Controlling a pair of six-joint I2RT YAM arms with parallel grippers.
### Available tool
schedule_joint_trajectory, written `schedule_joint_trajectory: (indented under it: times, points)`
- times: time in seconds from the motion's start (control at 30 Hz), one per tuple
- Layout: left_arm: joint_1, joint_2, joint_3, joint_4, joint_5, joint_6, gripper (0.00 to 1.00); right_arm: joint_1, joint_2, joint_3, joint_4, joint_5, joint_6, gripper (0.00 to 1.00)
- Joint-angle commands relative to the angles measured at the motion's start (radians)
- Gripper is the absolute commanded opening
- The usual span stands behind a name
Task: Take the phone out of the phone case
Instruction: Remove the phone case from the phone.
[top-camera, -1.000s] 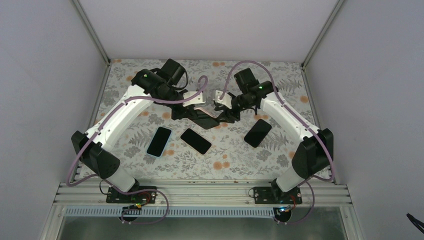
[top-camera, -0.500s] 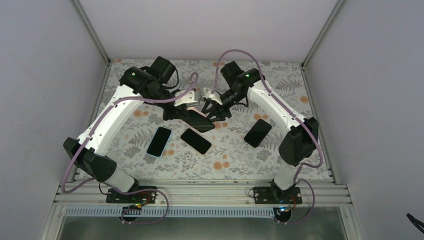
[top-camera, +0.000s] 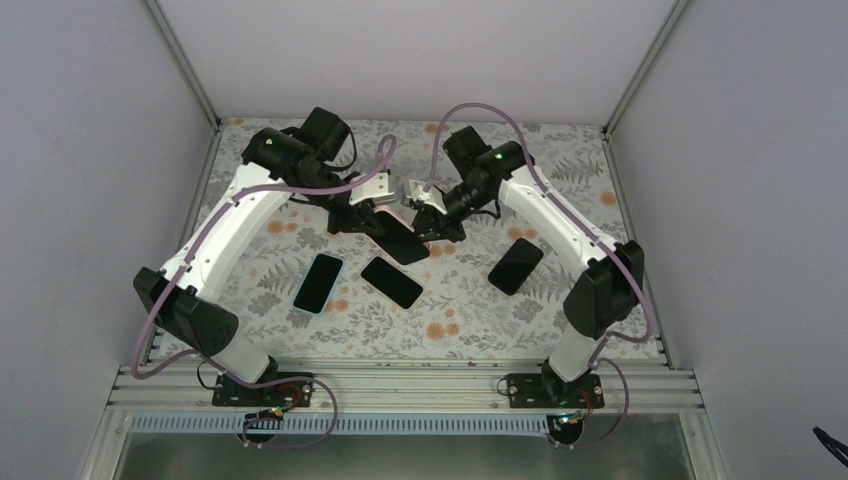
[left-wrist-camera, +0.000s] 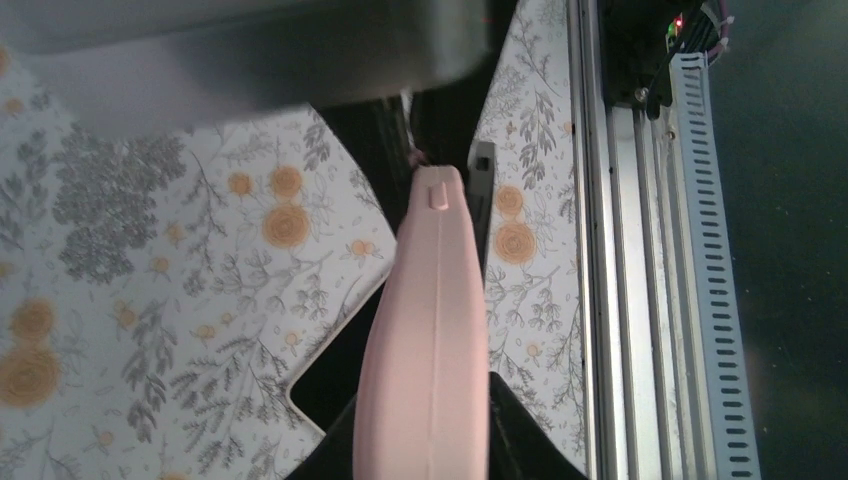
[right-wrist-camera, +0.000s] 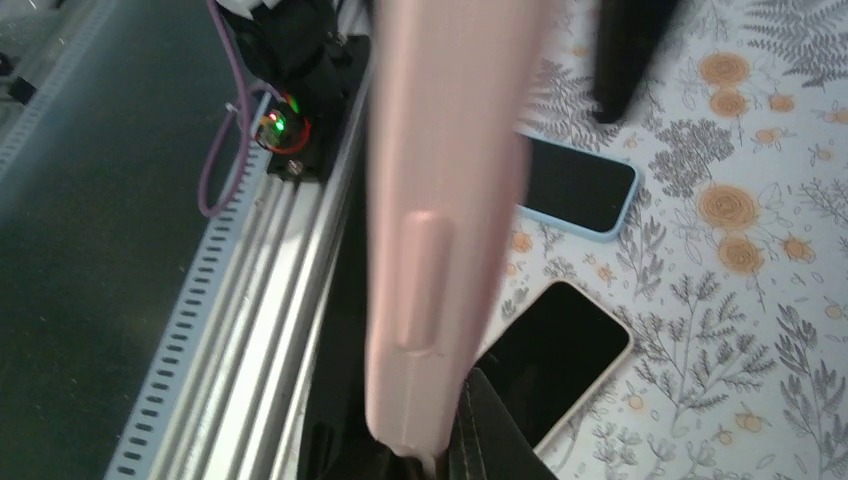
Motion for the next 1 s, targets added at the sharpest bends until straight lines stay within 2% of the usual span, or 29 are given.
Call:
schedule_joint_trajectory:
  times: [0.0,0.1,0.17,0.23,0.27,0.37,0.43,0.5,0.53,0.63,0.8,0.97]
  points:
    - [-0.004,0.033,0.141,0.233,-0.003,0.019,0.43,0.085,-0.124,-0.025,0.046,-0.28,0.035,0.03]
    - [-0.003,0.032,0.244,0.105,-0.032,0.037,0.64,0.042,-0.137,-0.03,0.019,-0.276,0.028,0.03]
    - [-0.004,0.015,0.306,0.048,-0.071,0.031,0.7,-0.007,-0.15,-0.044,0.025,-0.273,0.042,0.03]
    - [-0.003,-0.041,0.318,0.047,-0.131,0.022,0.92,-0.065,-0.162,-0.06,0.05,-0.269,0.074,0.03]
    - [-0.003,-0.085,0.318,0.055,-0.154,0.024,0.99,-0.092,-0.167,-0.064,0.075,-0.263,0.115,0.03]
    - [-0.004,-0.19,0.267,0.186,-0.253,-0.001,1.0,-0.148,-0.173,-0.054,0.185,-0.223,0.256,0.03]
    - [-0.006,-0.275,0.149,0.417,-0.379,-0.071,1.0,-0.173,-0.176,-0.035,0.275,-0.221,0.359,0.03]
    - [-0.011,-0.338,0.012,0.62,-0.478,-0.083,1.0,-0.182,-0.193,-0.044,0.474,-0.172,0.549,0.03]
    - [-0.015,-0.342,-0.029,0.714,-0.523,-0.104,1.0,-0.182,-0.206,-0.052,0.574,-0.113,0.669,0.03]
    - [-0.042,-0.303,-0.117,0.844,-0.641,-0.132,1.0,-0.18,-0.216,-0.061,0.784,0.134,0.94,0.03]
    - [-0.103,-0.322,-0.398,1.19,-0.757,-0.1,1.0,-0.176,-0.122,0.072,0.815,0.322,1.068,0.03]
    - [-0.134,-0.297,-0.465,1.342,-0.776,-0.135,1.0,-0.148,-0.02,0.161,0.804,0.548,1.14,0.03]
